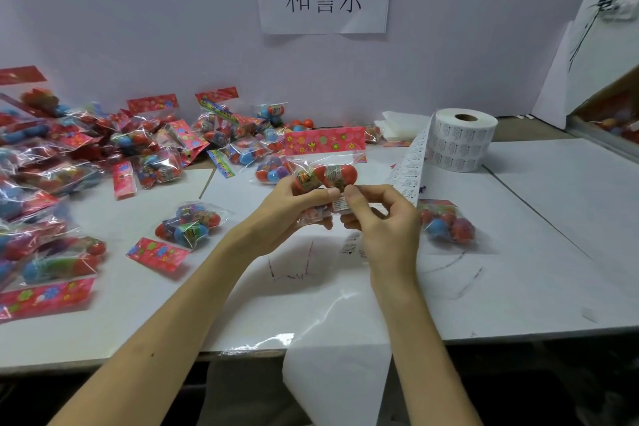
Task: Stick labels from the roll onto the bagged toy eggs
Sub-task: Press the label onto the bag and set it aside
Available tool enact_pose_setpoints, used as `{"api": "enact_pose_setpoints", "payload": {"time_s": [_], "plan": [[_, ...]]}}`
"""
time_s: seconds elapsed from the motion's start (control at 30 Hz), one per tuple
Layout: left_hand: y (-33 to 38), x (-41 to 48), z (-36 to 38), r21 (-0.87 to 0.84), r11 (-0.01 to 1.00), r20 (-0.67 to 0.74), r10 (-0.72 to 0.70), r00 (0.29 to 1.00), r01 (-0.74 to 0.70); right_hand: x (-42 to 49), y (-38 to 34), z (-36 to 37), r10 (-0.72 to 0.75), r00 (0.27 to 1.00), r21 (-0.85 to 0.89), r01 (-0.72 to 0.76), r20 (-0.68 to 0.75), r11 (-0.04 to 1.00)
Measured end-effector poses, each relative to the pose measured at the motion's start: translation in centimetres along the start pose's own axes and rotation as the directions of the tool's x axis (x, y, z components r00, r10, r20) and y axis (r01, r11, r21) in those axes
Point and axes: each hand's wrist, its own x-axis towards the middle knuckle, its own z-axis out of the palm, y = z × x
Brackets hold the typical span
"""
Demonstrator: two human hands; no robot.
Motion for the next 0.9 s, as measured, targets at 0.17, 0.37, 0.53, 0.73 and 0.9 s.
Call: {"api": "enact_pose_setpoints", "payload": {"time_s": [0.17, 0.37, 0.53, 0.73, 0.9], "plan": [[-0.06, 0.08, 0.02, 0.008, 1.0, -0.009, 0.003, 1.0, -0.003, 0.06, 0.13, 0.02, 0.001, 1.0, 0.035, -0.001, -0.003, 0.999], [-0.21, 0.16, -0.02, 0.013, 1.0, -0.041, 0.022, 0.999, -0.022, 0.0, 0.2, 0.16, -0.025, 0.999, 0.002, 0.025, 0.041, 1.0], [0.04, 0.17, -0.08, 0.0, 1.0, -0.064, -0.002, 0.998, 0.002, 0.12, 0.12, 0.08, 0.027, 0.997, 0.07, -0.032, 0.066, 0.997], [-0.07, 0.0, 0.09, 0.016, 1.0, -0.037, 0.004, 0.999, -0.003, -0.06, 0.25, 0.12, -0.015, 1.0, -0.013, 0.015, 0.012, 1.0], [-0.13, 0.06, 0.09, 0.05, 0.998, 0.015, -0.031, 0.999, 0.03, 0.11, 0.34, -0.11, -0.034, 0.999, -0.034, 0.033, -0.032, 0.999]]}}
